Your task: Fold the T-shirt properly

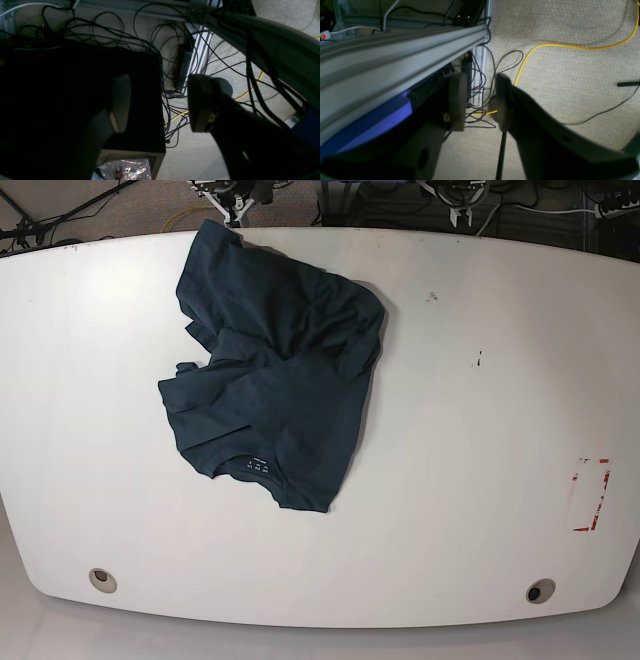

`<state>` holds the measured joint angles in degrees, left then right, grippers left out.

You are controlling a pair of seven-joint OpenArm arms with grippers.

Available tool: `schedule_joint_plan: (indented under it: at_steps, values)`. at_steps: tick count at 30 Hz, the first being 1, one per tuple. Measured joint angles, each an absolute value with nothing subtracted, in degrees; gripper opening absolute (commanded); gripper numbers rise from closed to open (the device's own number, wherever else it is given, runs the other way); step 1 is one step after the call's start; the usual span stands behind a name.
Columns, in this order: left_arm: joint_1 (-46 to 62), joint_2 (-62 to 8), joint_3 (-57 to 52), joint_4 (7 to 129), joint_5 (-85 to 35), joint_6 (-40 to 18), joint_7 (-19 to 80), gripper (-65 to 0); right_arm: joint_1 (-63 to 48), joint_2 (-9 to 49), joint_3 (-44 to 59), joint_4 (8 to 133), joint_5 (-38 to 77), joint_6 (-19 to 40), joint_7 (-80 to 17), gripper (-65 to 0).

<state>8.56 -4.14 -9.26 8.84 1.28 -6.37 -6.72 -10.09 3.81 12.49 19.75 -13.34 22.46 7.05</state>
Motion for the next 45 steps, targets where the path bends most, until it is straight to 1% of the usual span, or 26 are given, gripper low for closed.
schedule_joint_plan:
  at_steps: [2,5,9,16,23,29,36,39,45]
  values:
    - [8.6,-4.3,-9.3,8.8,1.3,-6.3,-7.6,-32.1,-10.1,3.8,12.5,19.7,-13.3,22.2,7.1,-46.1]
    - [9.4,-4.3,-9.3,9.0,1.3,-6.2,-10.0,-32.1,-10.1,4.0,12.3,19.8,-13.3,19.3,7.1,-46.1]
    - [11.5,-4.4,-9.3,9.0,1.3,-6.2,-14.8,-32.1,-11.2,5.0,12.3,19.8,-13.3,18.4,10.8,-46.1]
    - [14.6,-4.3,-9.3,10.4,1.3,-6.2,-15.1,-32.2,-16.1,5.0,12.4,20.9,-13.3,19.0,14.7,-46.1]
    - [24.6,-4.4,-9.3,28.6,1.3,-6.2,-15.4,-32.1,-24.8,4.6,12.5,31.4,-13.0,18.9,14.8,-46.1]
    - [32.9,-4.3,-9.3,39.8,1.3,-6.3,-14.8,-32.2,-31.9,3.9,12.3,40.3,-6.1,19.0,15.0,-46.1]
    - [43.3,-4.3,-9.3,53.9,1.3,-6.4,-16.0,-32.2,-43.6,3.5,12.3,53.7,-2.1,19.1,15.1,-46.1]
    - [48.1,-4.3,-9.2,59.4,1.3,-6.4,-14.8,-32.2,-48.7,3.4,12.2,59.4,-1.1,19.0,14.6,-46.1]
    - [56.8,-4.5,-9.3,71.9,1.2,-6.4,-14.6,-32.4,-57.5,1.7,12.0,71.8,2.6,19.2,14.5,-46.1]
